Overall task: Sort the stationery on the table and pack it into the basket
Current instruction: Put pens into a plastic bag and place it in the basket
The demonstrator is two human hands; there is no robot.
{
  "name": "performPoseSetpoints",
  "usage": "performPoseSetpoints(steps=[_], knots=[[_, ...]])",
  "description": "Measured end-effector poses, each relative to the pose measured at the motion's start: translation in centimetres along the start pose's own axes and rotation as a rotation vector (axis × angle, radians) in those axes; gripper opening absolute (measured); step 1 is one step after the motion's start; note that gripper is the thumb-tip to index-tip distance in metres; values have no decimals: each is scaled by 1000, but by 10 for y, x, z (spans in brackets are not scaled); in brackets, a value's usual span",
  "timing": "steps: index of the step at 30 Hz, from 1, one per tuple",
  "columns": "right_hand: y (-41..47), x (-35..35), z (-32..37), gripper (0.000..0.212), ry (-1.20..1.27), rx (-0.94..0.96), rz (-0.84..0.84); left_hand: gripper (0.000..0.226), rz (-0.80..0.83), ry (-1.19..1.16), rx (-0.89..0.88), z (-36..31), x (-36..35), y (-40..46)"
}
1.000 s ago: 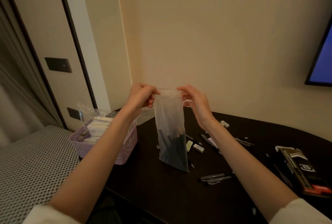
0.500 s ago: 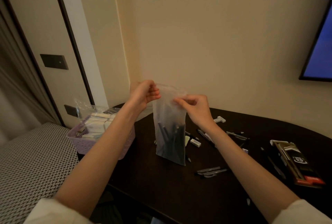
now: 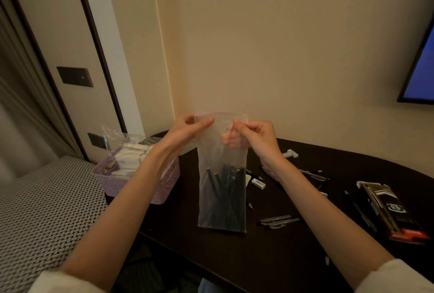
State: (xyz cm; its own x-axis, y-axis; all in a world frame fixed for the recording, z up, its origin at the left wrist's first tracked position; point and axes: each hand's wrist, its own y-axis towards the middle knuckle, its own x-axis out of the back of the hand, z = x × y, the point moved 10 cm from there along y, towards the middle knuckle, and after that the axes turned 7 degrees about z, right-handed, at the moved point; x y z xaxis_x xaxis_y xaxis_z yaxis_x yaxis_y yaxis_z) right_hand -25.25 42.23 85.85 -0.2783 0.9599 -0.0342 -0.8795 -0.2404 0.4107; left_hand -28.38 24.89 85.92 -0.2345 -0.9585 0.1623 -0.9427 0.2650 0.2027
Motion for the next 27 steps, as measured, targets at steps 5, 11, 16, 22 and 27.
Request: performPoseSetpoints(steps=[5,11,16,22,27], knots=[[0,11,-6,23,-45,-28,29,11,51,24,-94,-3,-8,0],[4,9,2,25,-138,-53,248,16,103,152,-214,-23,-6,-1],[7,13,-10,31,-21,-122,307,20,129,101,-250,-25,-1,-5],[3,12,-5,39,158,-87,264,34,129,193,-296,-39,-2,-10],[4,13,-5,35,143,-54,242,36,98,387,-359,-48,-6,-14]])
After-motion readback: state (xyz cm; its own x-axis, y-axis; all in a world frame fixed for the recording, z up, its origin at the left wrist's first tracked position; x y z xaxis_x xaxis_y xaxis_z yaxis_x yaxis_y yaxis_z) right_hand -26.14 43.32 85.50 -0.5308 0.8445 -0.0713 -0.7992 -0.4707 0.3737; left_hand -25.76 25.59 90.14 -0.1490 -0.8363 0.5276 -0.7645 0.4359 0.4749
